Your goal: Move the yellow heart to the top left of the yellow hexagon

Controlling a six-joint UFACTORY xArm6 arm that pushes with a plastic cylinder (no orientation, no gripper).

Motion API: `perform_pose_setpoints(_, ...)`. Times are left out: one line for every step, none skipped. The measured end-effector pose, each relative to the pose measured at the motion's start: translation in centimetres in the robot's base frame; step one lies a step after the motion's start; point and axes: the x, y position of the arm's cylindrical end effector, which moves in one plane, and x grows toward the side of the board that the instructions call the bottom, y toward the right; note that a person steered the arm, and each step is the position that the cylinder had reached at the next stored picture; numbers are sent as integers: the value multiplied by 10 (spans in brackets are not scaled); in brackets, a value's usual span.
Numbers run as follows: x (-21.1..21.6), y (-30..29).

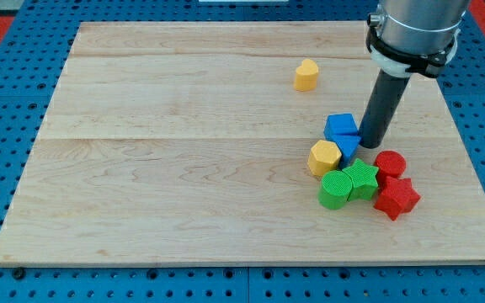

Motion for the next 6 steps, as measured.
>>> perform_pose_setpoints(-43, 26)
perform_pose_setpoints(-104, 36)
perform_pose_setpoints(-138, 10)
perform_pose_setpoints(-149, -24)
perform_pose_setpoints(-149, -59)
perform_pose_setpoints(-149, -91)
